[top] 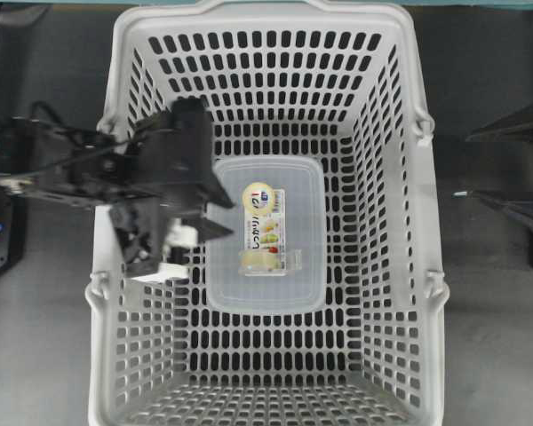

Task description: Pick up the tape dispenser from the shopping basket with the left arm.

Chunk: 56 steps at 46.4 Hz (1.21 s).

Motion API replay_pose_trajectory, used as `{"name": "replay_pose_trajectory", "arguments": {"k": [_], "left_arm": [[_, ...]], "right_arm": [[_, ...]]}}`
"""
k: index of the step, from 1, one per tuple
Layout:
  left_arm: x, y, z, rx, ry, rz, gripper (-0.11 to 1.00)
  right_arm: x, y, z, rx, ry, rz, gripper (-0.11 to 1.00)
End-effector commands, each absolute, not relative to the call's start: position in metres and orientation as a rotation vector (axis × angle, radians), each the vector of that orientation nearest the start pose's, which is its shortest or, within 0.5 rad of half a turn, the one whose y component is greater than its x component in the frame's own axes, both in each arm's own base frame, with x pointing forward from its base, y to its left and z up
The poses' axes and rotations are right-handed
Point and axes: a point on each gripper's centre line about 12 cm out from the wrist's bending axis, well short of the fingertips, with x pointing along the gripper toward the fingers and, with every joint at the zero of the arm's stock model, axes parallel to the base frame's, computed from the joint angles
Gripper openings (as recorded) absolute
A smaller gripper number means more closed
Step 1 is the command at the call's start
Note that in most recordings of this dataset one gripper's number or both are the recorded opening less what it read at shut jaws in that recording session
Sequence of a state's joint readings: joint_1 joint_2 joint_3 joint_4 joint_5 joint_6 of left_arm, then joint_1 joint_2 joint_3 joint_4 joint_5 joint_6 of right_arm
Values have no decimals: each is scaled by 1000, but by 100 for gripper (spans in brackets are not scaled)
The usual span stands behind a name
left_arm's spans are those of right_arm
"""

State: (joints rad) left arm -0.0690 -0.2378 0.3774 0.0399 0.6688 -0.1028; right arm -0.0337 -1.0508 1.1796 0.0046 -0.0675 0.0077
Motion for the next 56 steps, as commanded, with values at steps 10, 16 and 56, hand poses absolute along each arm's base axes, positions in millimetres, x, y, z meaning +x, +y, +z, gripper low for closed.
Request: {"name": "replay_pose_trajectory", "arguments": {"k": [10,16,56], "left_arm": [[402,-31,296,-36,921,-6,91],[416,-39,277,-30,966,-15,90],[431,-51,246,-33,1085,-14,29]], "right_arm": [[184,-6,292,17,29,-33,74],[182,-6,293,17,23,-33,74],[181,-6,291,17,23,-33,74]]}}
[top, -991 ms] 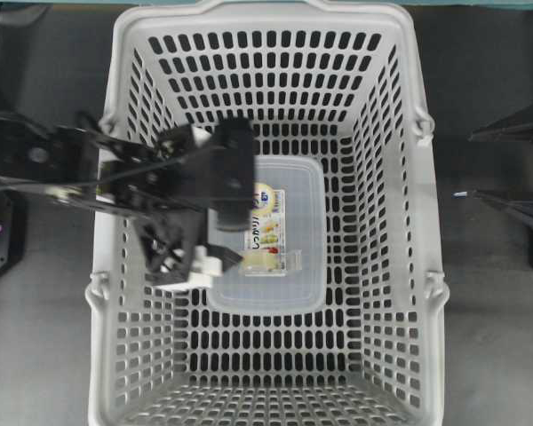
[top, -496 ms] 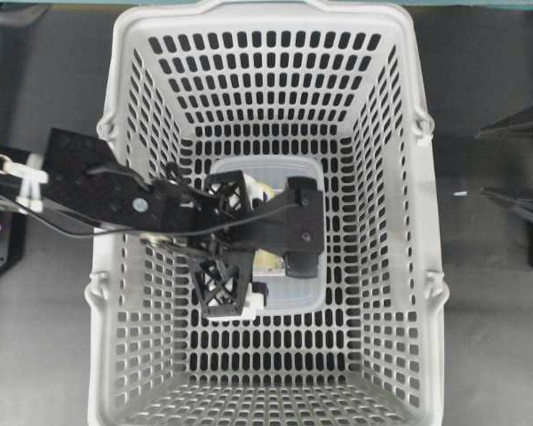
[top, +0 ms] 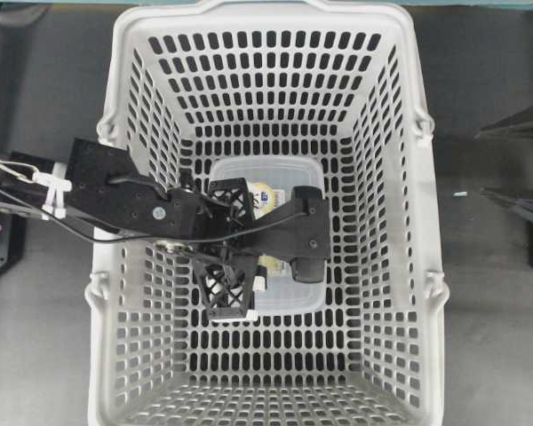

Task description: Pick up the tape dispenser from the shopping basket with the left arm.

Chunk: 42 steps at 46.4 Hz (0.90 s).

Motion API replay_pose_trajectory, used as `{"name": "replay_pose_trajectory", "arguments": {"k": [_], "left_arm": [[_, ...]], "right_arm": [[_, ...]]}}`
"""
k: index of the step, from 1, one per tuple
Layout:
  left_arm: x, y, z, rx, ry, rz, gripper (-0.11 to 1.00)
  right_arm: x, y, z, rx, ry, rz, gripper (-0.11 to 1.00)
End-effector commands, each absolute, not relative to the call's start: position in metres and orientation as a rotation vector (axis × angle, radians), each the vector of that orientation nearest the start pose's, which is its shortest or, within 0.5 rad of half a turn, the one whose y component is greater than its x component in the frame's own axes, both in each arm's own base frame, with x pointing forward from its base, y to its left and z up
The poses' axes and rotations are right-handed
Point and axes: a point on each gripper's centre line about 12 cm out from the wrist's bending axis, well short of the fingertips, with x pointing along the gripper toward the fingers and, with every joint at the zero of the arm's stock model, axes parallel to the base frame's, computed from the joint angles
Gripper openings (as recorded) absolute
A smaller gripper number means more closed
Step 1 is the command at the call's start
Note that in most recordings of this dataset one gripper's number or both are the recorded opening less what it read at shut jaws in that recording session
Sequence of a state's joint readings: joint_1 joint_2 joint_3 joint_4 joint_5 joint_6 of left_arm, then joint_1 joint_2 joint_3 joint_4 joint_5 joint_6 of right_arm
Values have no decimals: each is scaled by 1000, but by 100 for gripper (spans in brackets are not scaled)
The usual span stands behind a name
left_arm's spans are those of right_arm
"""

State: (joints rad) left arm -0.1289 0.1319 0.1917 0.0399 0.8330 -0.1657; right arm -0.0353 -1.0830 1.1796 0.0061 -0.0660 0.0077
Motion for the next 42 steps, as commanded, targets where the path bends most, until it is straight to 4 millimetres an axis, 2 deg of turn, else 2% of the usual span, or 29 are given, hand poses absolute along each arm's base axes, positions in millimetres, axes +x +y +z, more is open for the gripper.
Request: {"name": "replay_pose_trajectory", "arguments": {"k": [1,9,18,23,42], "left_arm": [[431,-51,251,-32,1079,-15,29],[433,-50,301,-34,1050,-13,29],[430,-49,339,-36,1077,-3,29],[428,-49,346,-33,1094,0,29],[428,-49,344,-33,1100,2,29]], "right_arm": [[181,-6,292,17,21,-33,74],[181,-6,292,17,20,-33,74],[180,-6,292,17,20,-33,74],[180,-6,292,17,20,-33,74],[180,-6,292,17,20,-33,74]]}}
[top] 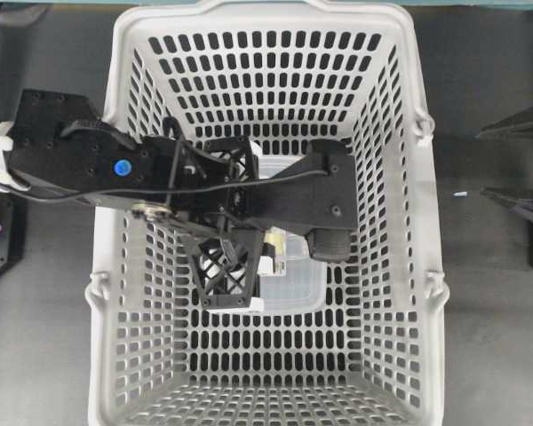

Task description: Pick up the tape dispenser from the shopping basket with the left arm.

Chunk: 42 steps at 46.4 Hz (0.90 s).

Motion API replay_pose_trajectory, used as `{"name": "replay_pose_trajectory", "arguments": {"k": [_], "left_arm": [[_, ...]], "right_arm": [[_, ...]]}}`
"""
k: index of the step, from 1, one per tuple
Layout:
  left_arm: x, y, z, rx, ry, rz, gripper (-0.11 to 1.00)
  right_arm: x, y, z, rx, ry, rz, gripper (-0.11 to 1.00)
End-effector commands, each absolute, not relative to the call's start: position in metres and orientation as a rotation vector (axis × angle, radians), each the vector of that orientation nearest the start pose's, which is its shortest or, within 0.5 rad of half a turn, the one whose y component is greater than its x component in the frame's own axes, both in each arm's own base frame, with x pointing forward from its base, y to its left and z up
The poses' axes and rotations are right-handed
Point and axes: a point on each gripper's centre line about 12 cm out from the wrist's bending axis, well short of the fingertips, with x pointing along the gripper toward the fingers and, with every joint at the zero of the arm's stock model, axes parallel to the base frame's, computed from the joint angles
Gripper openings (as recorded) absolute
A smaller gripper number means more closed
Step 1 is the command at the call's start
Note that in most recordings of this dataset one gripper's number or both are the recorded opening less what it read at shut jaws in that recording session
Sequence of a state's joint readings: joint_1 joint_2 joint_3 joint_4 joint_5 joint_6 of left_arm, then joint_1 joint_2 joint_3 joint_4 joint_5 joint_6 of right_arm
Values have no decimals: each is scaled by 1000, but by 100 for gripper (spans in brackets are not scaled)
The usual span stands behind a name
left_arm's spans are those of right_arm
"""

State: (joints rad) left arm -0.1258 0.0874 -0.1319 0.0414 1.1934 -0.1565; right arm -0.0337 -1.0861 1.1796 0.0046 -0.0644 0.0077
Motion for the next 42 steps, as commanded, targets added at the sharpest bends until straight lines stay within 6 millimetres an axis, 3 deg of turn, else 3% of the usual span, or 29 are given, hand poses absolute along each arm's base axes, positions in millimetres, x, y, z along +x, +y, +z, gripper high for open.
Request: {"name": "replay_pose_trajectory", "arguments": {"k": [1,42], "left_arm": [[428,-49,344,-34,1100,1,29],[427,-48,344,-31,1107,2,29]], "right_arm": [[180,-6,292,17,20,-33,74],[180,-6,292,17,20,-33,74]]}}
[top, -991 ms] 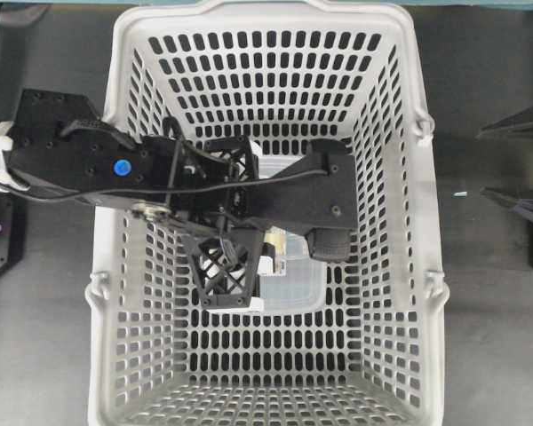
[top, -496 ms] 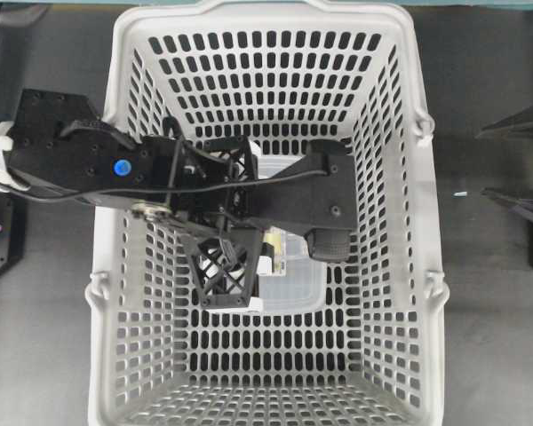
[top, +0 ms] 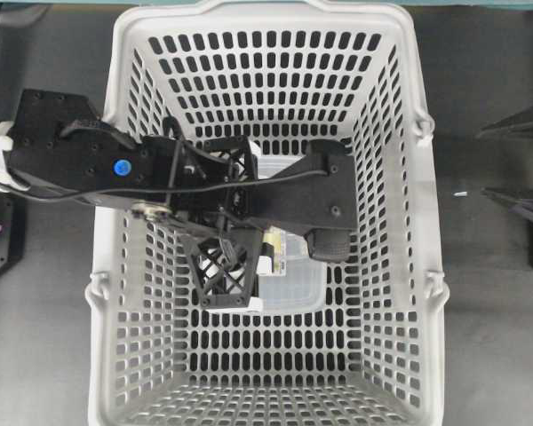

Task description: Pick up the tape dispenser from the shopping basket with the left arm.

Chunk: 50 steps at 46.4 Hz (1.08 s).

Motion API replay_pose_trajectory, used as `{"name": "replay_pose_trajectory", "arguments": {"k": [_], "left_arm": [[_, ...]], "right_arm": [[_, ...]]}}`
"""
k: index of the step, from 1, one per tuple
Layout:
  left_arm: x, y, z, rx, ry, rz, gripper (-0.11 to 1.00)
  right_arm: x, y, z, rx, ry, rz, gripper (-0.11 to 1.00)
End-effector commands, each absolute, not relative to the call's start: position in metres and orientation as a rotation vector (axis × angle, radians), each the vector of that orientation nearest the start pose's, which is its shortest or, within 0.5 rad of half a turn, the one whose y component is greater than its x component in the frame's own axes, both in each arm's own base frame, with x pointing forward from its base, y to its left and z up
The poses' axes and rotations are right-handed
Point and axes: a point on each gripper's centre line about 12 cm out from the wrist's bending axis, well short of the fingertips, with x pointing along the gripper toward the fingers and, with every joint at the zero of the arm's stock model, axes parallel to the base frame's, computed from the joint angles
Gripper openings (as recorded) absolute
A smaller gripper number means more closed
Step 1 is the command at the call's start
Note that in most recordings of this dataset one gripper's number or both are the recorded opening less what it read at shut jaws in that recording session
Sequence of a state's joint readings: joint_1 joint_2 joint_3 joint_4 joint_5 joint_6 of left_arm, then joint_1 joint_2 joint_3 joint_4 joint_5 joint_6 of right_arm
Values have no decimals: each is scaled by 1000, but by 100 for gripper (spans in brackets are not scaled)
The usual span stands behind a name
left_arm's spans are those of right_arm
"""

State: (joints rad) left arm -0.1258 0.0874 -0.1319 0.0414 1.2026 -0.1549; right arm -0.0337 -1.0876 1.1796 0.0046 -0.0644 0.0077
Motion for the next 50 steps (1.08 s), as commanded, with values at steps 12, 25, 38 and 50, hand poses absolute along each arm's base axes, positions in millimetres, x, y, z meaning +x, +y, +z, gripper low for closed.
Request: {"name": "replay_pose_trajectory", "arguments": {"k": [12,25,38,50], "left_arm": [[425,-48,342,-31,1112,2,29],[425,-49,342,-31,1113,2,29],[425,-49,340,-30,1118,1,29],[425,-50,339,-29,1120,1,29]], "right_arm": [[180,-6,291,17,21,-33,74],[180,-6,289,17,26,-33,74],[180,-6,288,17,26,-33,74],[178,-6,289,17,20,-33,74]]}}
